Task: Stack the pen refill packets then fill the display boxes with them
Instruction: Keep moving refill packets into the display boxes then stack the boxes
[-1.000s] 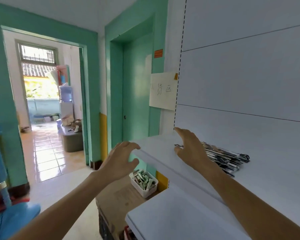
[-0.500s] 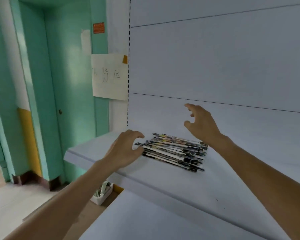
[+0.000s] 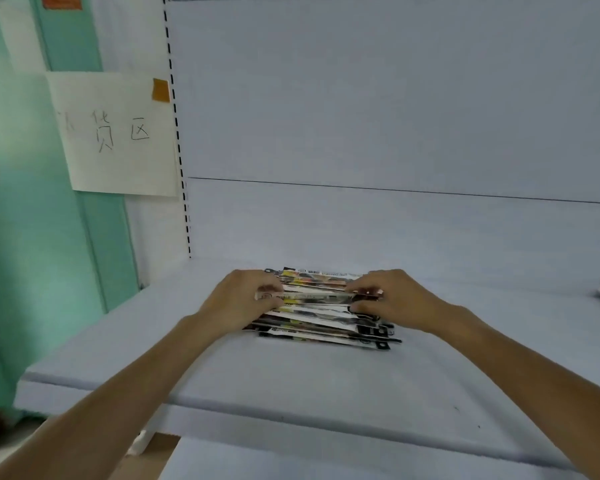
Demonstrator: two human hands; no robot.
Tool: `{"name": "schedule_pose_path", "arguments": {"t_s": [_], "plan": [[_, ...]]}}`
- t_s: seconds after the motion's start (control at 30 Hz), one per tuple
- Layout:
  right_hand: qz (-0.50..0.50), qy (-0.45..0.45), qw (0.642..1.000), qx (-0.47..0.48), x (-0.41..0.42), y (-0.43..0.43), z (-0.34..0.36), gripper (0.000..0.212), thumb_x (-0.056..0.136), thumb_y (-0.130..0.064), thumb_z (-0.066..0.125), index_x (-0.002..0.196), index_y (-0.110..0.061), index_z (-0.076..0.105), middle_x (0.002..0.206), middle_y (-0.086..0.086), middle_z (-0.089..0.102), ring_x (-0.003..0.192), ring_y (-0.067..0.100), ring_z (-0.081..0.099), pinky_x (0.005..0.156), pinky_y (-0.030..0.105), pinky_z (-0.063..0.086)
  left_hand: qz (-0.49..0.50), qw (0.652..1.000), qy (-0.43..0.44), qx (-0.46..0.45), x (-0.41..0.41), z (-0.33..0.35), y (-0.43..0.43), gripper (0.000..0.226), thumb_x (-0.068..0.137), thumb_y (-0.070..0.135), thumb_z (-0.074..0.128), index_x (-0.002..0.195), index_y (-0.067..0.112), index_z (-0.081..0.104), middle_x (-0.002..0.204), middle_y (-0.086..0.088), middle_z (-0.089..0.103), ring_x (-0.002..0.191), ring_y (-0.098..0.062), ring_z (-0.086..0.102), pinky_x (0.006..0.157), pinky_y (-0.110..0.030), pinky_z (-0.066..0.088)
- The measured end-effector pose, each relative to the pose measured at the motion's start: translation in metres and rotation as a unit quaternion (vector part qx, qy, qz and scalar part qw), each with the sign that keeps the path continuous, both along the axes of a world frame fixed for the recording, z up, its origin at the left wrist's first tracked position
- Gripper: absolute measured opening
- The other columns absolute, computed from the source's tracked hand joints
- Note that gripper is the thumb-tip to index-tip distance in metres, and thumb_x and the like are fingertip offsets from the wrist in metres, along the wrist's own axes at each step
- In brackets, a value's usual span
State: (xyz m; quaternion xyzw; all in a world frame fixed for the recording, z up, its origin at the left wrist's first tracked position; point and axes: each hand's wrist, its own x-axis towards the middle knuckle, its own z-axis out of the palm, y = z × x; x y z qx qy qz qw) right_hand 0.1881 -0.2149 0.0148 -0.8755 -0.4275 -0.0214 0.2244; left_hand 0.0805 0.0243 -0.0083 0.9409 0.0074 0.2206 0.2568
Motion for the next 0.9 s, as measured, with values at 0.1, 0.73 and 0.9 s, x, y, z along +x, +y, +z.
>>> {"name": "schedule_pose_path", "arguments": {"t_s": [0.1,0.73,0.9], "plan": [[-0.017,-0.043,0.999,-0.017,-0.006,0.004,0.003,0.020,0.089,-0.030,0.060,0.103,-0.019,0.070,0.093,-0.002,0.060,0.087,0.013,0.054,0.079,0.024,0.042,-0.022,1.000,-0.017,-0.006,0.005,0.002,0.006,0.019,0.085,0.025,0.066,0.102,0.017,0.069,0.092,0.009,0.062,0.083,-0.008,0.058,0.079,-0.024,0.043],[-0.059,-0.108,0.990,0.062,-0.038,0.012,0.016,0.025,0.088,-0.006,0.061,0.112,-0.011,0.066,0.098,0.006,0.065,0.081,0.020,0.060,0.076,0.028,0.051,-0.017,0.986,-0.017,0.165,-0.001,0.022,-0.008,0.021,0.099,0.027,0.038,0.088,0.016,0.053,0.082,0.003,0.054,0.077,-0.020,0.053,0.064,-0.030,0.035],[-0.125,-0.155,0.960,0.195,-0.039,0.019,0.029,0.016,0.087,-0.007,0.058,0.096,-0.008,0.071,0.079,0.003,0.067,0.075,0.022,0.063,0.072,0.031,0.052,0.118,0.988,-0.094,0.030,-0.007,0.028,0.008,0.024,0.099,0.023,0.034,0.096,0.010,0.054,0.085,-0.006,0.064,0.077,-0.028,0.060,0.066,-0.036,0.046]]}}
